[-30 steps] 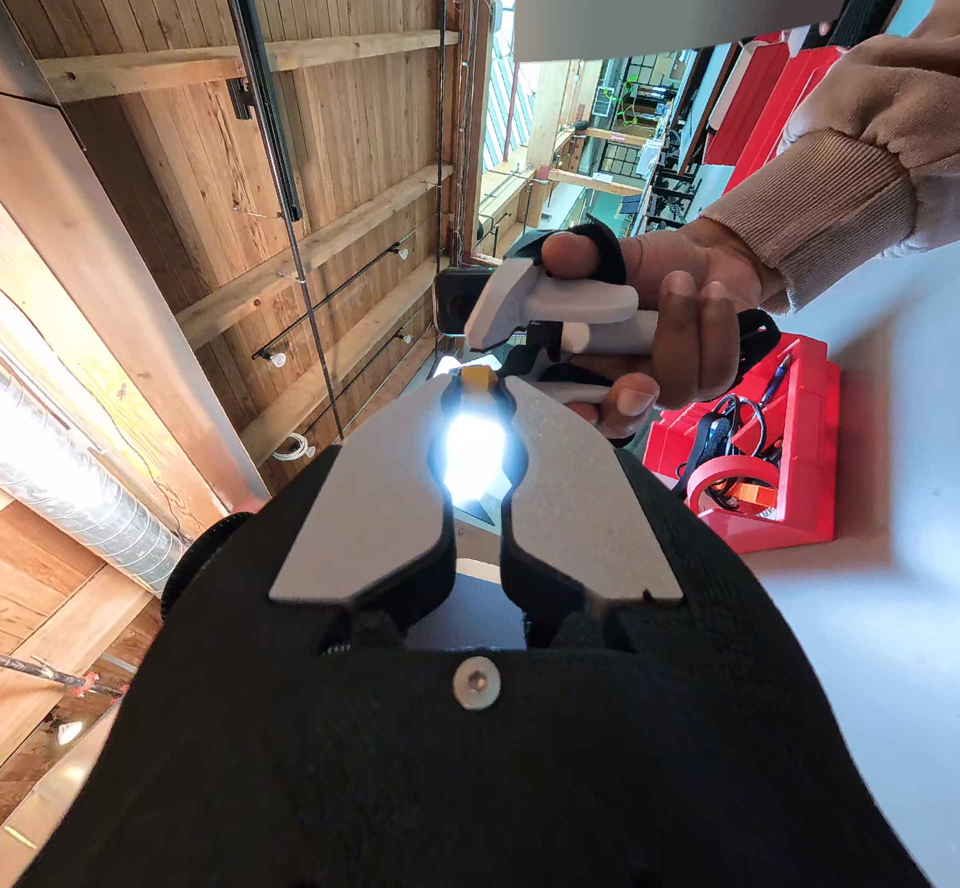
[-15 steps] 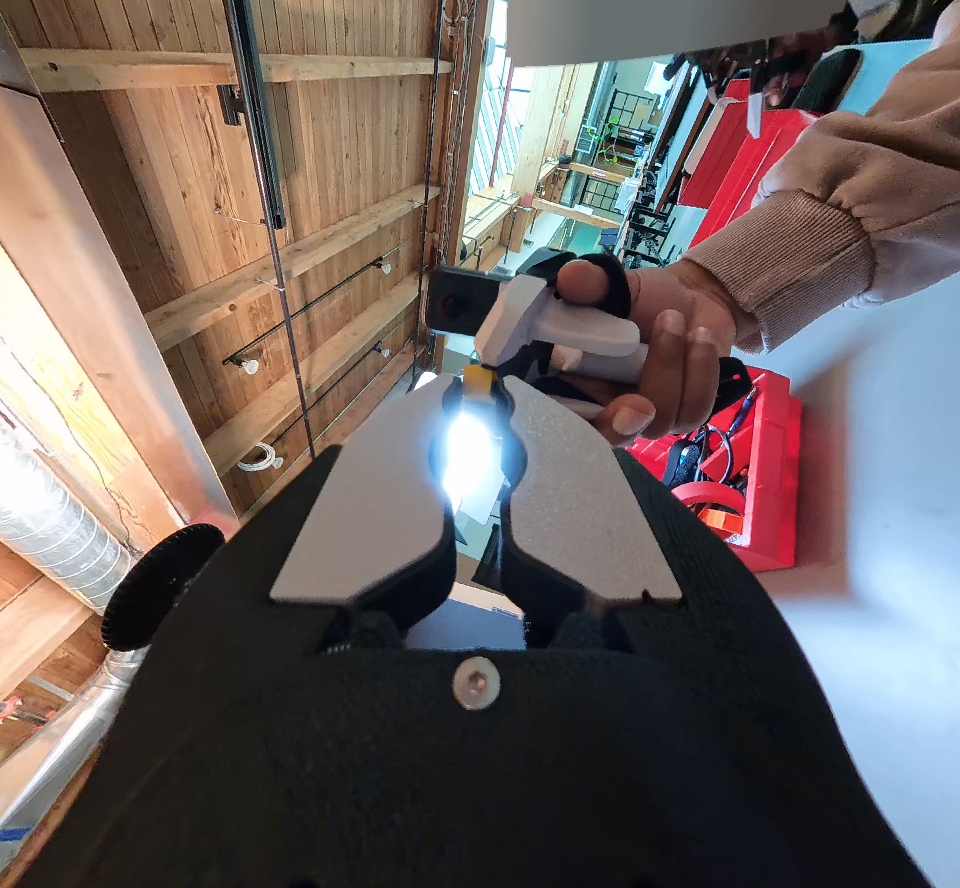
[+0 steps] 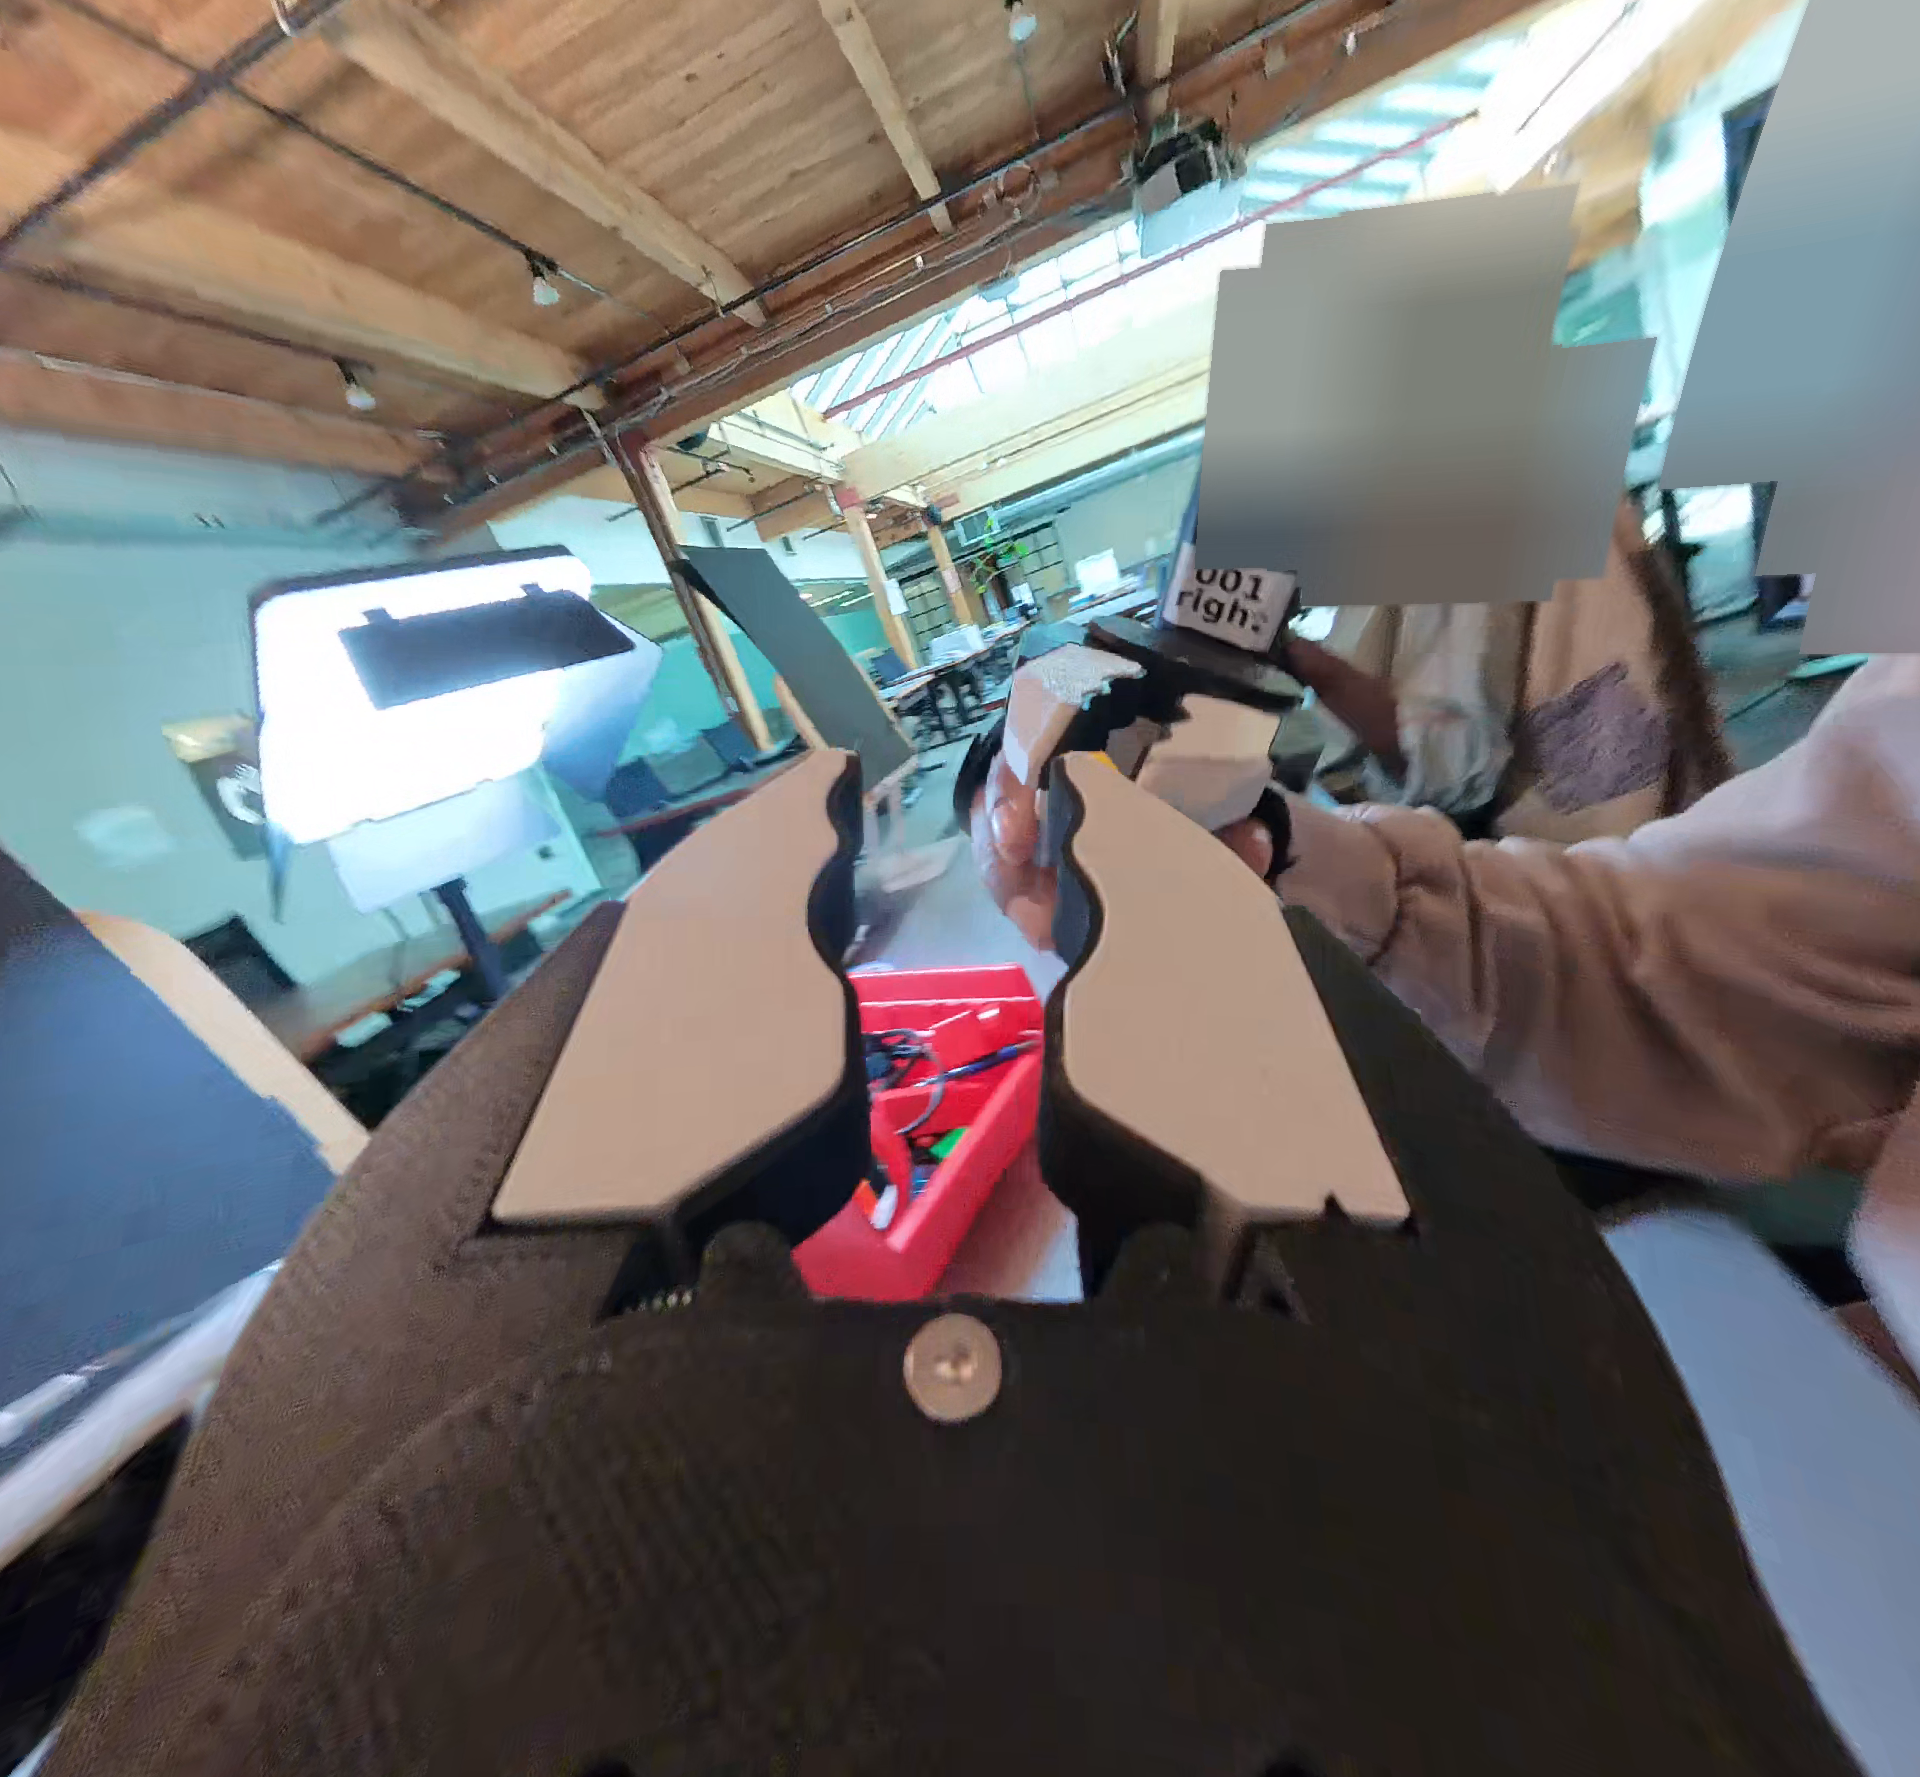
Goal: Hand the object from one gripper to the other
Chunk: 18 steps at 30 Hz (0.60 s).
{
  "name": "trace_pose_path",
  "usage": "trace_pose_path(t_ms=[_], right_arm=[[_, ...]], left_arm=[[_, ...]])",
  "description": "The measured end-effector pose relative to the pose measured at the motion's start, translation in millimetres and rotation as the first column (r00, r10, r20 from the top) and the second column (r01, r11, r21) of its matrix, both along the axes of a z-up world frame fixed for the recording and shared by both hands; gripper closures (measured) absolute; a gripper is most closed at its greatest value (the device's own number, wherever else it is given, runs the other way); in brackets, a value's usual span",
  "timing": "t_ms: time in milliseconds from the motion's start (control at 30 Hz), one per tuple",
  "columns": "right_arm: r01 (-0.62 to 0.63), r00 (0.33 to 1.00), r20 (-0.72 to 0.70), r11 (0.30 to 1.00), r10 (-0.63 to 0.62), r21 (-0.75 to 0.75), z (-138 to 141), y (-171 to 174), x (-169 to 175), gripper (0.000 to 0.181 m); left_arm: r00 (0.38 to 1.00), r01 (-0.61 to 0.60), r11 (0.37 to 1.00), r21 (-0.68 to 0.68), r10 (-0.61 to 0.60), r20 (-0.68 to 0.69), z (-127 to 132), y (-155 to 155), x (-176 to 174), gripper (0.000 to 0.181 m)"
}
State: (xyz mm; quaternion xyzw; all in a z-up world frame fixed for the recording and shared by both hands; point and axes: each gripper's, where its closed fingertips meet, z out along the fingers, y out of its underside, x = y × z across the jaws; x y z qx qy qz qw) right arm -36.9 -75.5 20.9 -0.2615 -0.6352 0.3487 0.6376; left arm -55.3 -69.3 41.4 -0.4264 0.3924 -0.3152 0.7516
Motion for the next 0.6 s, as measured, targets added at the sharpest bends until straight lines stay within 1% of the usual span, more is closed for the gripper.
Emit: trace_pose_path(t_ms=[67, 167, 267, 367, 467, 600], right_arm=[[0.080, 0.997, -0.023, 0.991, -0.078, 0.103, 0, 3, -2, 0.167], [0.160, 0.987, -0.039, 0.965, -0.155, 0.206, -1, 5, -5, 0.166], [0.221, 0.975, -0.039, 0.939, -0.219, 0.263, -3, 9, -9, 0.166], [0.257, 0.966, -0.053, 0.921, -0.252, 0.294, -3, 11, -10, 0.167], [0.273, 0.962, -0.081, 0.907, -0.261, 0.321, 0, 11, -9, 0.166], [0.298, 0.955, -0.101, 0.879, -0.280, 0.373, 0, 12, -9, 0.166]], left_arm=[[0.999, 0.028, 0.997, -0.070, -0.025, 0.039, 2, 3, -3, 0.149], [0.998, 0.061, 0.990, -0.130, -0.056, 0.041, -1, 6, -2, 0.149], [0.995, 0.104, 0.977, -0.186, -0.102, 0.019, -7, 5, 4, 0.147], [0.987, 0.159, 0.952, -0.262, -0.160, 0.018, -14, 6, 7, 0.146], [0.973, 0.233, 0.903, -0.362, -0.219, 0.079, -18, 10, 8, 0.147], [0.940, 0.341, 0.804, -0.488, -0.288, 0.184, -21, 14, 9, 0.148]])
